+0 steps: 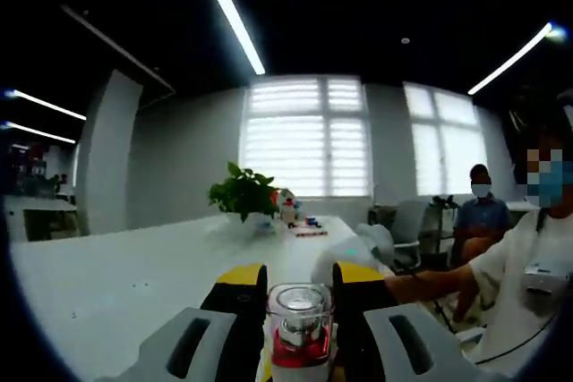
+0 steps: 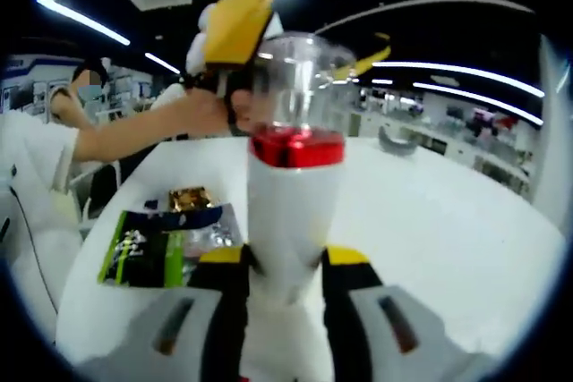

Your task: Arrange the skincare products in the storage area until every visible bottle or jar stands upright without overlapping.

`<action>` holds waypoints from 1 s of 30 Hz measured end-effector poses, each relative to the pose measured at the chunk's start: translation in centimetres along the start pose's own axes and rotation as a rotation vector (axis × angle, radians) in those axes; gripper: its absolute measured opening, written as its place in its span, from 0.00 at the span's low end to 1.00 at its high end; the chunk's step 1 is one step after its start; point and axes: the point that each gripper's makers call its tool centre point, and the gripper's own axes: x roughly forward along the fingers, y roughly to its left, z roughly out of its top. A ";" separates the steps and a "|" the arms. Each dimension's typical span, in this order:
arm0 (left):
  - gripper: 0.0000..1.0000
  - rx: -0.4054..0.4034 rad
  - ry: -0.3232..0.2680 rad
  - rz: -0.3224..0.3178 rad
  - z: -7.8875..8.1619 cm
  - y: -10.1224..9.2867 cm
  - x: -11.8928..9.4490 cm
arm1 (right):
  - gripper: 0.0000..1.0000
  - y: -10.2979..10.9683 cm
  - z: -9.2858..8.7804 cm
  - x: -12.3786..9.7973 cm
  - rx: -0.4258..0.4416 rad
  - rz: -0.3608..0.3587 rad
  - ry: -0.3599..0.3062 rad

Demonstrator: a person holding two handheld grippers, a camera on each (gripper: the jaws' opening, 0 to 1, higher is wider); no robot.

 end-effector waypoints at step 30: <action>0.30 0.166 -0.009 0.048 0.1 0.4 0.1 | 0.44 0.7 0.0 0.6 0.010 0.016 -0.016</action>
